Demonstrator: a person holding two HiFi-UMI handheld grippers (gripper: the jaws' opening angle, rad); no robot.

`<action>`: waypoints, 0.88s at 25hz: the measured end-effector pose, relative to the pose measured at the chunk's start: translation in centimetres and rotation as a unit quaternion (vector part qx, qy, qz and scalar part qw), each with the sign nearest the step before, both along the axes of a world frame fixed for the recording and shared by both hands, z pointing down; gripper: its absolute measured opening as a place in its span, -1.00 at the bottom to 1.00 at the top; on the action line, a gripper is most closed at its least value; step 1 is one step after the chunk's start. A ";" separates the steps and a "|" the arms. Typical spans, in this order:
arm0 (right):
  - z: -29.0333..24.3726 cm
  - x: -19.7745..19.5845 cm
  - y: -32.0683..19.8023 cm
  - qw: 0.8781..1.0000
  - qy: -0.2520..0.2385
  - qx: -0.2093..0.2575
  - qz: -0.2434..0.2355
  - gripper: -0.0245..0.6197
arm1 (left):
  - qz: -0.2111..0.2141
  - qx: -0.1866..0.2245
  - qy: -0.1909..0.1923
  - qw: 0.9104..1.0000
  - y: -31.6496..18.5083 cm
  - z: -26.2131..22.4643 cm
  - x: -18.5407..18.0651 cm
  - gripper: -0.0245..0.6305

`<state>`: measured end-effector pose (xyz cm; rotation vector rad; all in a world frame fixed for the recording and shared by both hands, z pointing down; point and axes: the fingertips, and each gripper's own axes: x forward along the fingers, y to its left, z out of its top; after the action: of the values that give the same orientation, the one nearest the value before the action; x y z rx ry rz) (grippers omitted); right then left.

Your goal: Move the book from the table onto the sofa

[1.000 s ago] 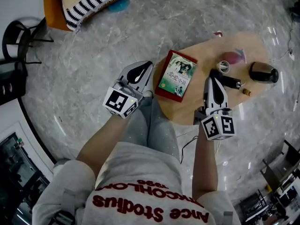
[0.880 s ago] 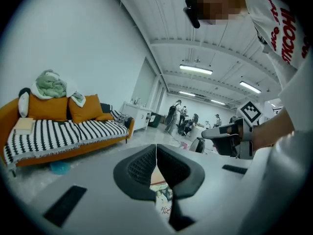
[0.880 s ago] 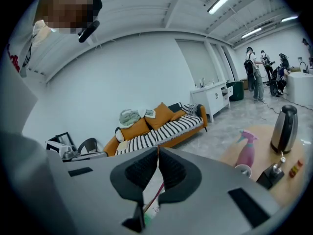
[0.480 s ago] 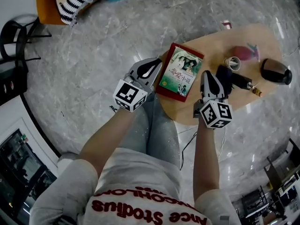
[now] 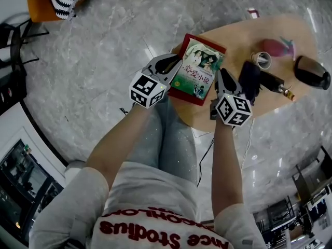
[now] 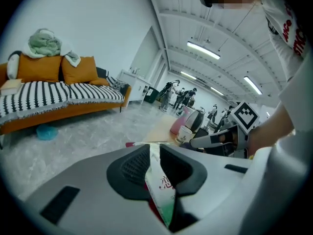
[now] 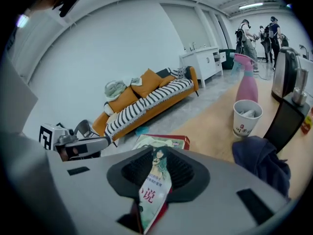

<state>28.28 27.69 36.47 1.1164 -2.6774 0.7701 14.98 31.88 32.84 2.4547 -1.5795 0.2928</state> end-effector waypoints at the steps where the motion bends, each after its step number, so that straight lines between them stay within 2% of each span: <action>1: 0.8 -0.3 0.0 1.000 0.004 -0.011 -0.006 -0.61 | 0.001 -0.012 0.008 1.000 -0.3 0.9 0.1 -0.69; 3: 2.1 -0.9 -0.1 0.999 0.012 -0.029 -0.018 -0.42 | -0.002 -0.035 0.018 0.999 -0.9 2.5 0.0 -0.41; 7: 4.0 -1.6 -0.3 0.998 0.033 -0.044 -0.034 -0.25 | -0.005 -0.064 0.018 0.998 -1.7 4.7 0.2 -0.24; 13: 5.8 -2.2 -0.5 0.996 0.045 -0.062 -0.045 -0.12 | -0.012 -0.091 0.021 0.996 -2.0 6.7 0.1 -0.19; 22: 6.2 -2.6 -0.1 0.995 0.070 -0.043 -0.059 -0.11 | -0.005 -0.116 0.032 0.993 -1.5 8.6 0.3 -0.19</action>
<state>25.69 27.56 42.70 0.9443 -2.5418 0.7495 15.26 30.33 41.42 2.2558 -1.4433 0.3697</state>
